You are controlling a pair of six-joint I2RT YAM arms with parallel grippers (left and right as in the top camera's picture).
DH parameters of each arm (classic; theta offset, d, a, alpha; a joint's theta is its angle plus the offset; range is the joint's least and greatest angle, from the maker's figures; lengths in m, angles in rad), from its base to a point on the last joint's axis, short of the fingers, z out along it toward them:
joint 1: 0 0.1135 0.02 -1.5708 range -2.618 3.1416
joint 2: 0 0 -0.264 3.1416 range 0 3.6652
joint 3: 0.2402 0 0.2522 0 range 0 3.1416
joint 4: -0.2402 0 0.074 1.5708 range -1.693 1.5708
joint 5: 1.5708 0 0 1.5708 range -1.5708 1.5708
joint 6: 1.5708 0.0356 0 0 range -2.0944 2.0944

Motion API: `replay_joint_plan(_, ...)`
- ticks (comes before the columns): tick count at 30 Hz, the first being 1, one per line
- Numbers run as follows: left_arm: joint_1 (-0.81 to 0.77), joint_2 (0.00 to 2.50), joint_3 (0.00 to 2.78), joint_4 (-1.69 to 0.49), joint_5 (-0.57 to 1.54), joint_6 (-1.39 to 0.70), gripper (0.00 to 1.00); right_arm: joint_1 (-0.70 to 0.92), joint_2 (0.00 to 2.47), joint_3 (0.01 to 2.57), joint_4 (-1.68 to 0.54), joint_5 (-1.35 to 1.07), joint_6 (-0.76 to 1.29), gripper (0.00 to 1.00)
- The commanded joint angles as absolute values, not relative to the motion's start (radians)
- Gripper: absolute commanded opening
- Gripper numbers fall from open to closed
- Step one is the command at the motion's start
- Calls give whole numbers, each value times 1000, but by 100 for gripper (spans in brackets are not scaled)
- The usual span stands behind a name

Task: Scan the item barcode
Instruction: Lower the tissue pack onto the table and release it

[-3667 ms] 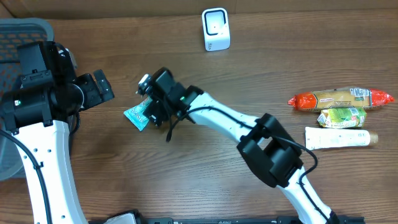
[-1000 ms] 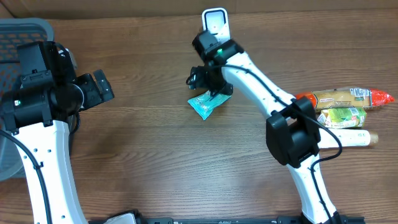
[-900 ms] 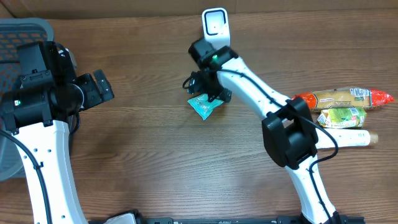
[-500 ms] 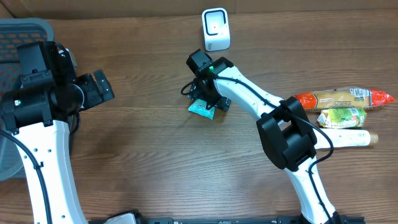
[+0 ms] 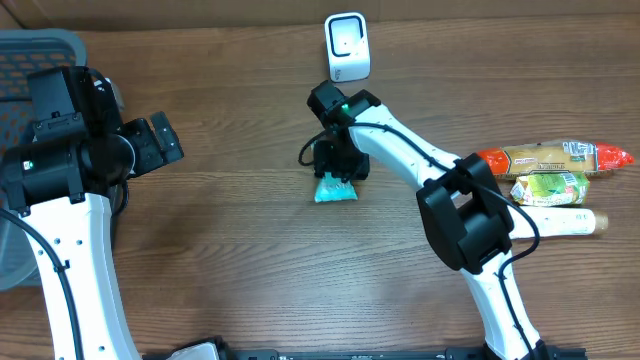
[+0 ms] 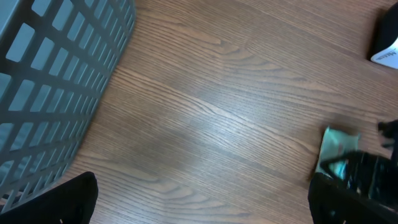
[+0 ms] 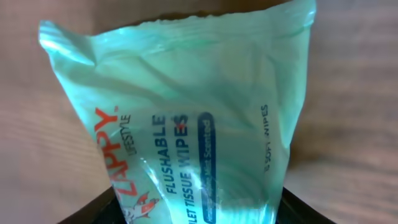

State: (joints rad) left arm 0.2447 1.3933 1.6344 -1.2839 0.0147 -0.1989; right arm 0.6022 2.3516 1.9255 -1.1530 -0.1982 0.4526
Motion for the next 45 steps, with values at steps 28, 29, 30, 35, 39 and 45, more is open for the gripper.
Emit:
replay_joint_plan(28,248,1399,1651,-1282,19,-179,100,376,2334,2080,-1524,-1209,-480,54)
replay_joint_plan(29,248,1399,1651,-1282,19,-179,100,376,2334,2080,-1522,-1178,-479,50)
replay_joint_plan(30,248,1399,1651,-1282,19,-179,100,376,2334,2080,-1518,-1129,-469,47)
replay_joint_plan(35,248,1399,1651,-1282,19,-179,99,393,2334,2080,-1447,-698,-248,41)
replay_joint_plan(39,248,1399,1651,-1282,19,-179,100,415,2334,2081,-1392,-265,14,41)
replay_joint_plan(45,248,1399,1651,-1282,19,-179,100,502,2334,2082,-1490,461,369,42)
